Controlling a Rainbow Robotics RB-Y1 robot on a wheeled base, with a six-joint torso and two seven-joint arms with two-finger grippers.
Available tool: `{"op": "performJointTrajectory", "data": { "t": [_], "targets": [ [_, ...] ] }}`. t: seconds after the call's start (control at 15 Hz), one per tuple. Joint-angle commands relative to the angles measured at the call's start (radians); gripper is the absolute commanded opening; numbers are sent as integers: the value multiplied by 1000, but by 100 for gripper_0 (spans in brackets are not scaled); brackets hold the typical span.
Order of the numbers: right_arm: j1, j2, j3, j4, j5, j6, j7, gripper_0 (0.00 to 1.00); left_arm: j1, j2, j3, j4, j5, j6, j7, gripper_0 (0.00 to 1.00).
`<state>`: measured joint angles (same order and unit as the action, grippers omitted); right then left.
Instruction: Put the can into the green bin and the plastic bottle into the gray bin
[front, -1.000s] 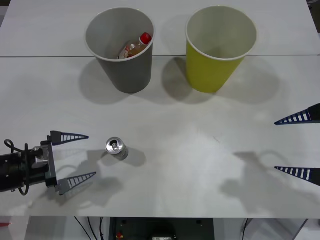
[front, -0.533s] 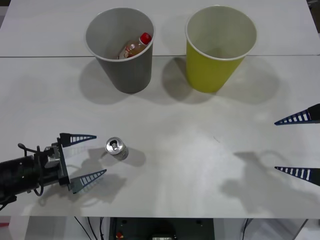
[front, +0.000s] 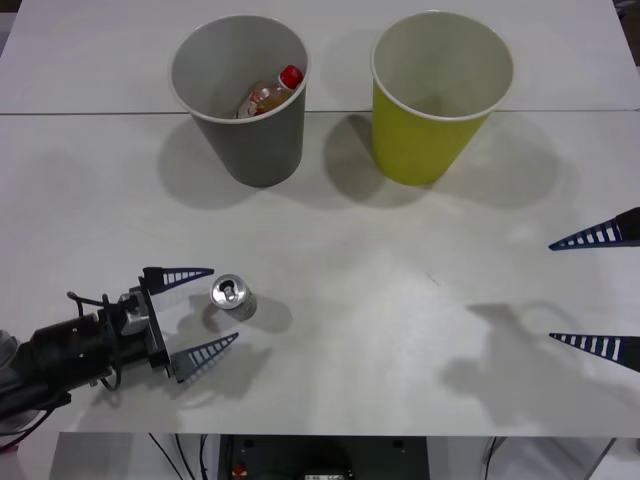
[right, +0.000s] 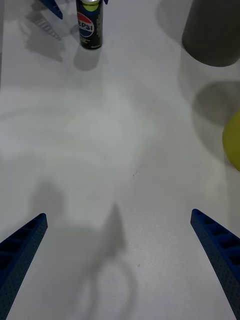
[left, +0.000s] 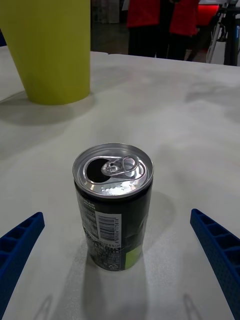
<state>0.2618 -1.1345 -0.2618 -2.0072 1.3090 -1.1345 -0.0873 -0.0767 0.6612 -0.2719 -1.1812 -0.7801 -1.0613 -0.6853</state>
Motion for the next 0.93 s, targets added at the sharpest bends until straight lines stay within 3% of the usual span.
{"op": "performJointTrajectory", "data": {
  "t": [0.07, 0.4, 0.8, 0.87, 0.93],
  "targets": [
    [0, 0, 0, 0, 0, 0, 0, 100, -3, -35, 2, 0, -16, 27, -3, 100],
    [0, 0, 0, 0, 0, 0, 0, 100, -63, -97, -1, 101, -16, 24, -23, 100],
    [0, 0, 0, 0, 0, 0, 0, 100, -75, -143, 0, 115, -16, 27, -31, 100],
    [0, 0, 0, 0, 0, 0, 0, 100, -75, -146, 0, 115, -16, 27, -31, 86],
    [0, 0, 0, 0, 0, 0, 0, 100, -75, -147, 0, 115, -16, 27, -31, 22]
  ]
}}
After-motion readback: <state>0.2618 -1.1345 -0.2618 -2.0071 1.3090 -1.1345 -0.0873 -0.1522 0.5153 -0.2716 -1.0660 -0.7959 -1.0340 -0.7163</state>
